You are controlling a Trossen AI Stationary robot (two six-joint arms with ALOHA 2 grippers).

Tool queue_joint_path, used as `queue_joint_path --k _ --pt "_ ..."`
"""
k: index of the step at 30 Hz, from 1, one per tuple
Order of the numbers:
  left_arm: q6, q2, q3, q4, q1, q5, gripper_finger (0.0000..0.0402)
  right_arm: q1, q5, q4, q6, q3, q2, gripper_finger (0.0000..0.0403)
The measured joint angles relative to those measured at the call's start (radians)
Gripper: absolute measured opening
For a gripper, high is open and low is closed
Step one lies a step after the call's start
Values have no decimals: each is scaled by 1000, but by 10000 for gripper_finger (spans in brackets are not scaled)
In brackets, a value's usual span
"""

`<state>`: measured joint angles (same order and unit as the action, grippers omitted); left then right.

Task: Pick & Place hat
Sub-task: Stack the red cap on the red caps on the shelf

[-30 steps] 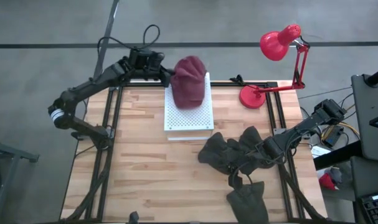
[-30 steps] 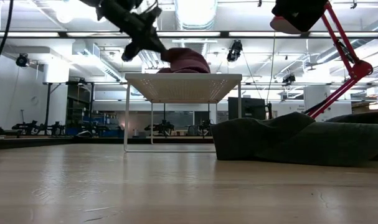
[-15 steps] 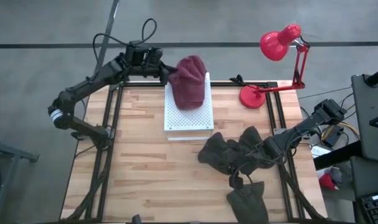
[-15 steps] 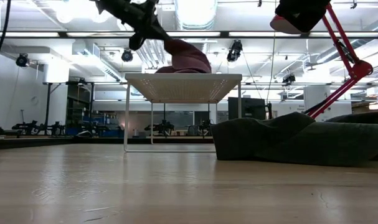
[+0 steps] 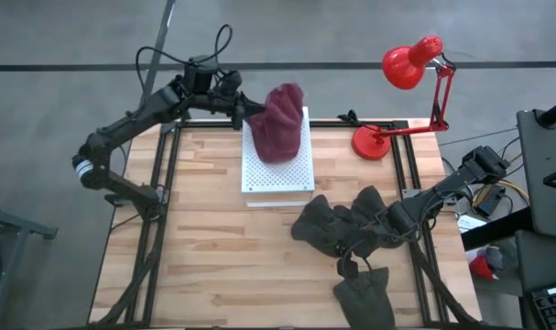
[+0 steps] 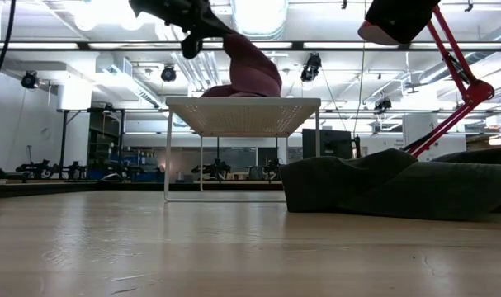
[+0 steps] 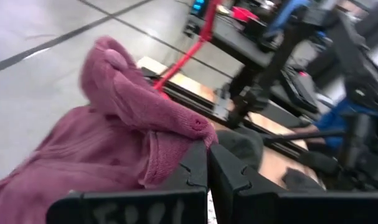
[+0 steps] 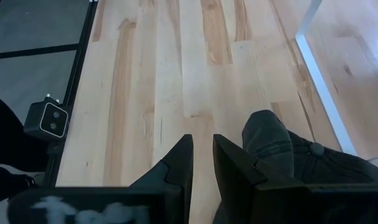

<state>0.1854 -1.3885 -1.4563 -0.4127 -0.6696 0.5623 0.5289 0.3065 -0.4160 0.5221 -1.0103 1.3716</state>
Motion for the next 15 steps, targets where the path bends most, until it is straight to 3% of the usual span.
queue_joint_path --k 4,15 --pt "-23 -4 1 31 12 39 0 0 0 -1 1 0 0 61" --pt "103 -3 -32 107 18 53 0 1 0 -1 25 0 0 61"
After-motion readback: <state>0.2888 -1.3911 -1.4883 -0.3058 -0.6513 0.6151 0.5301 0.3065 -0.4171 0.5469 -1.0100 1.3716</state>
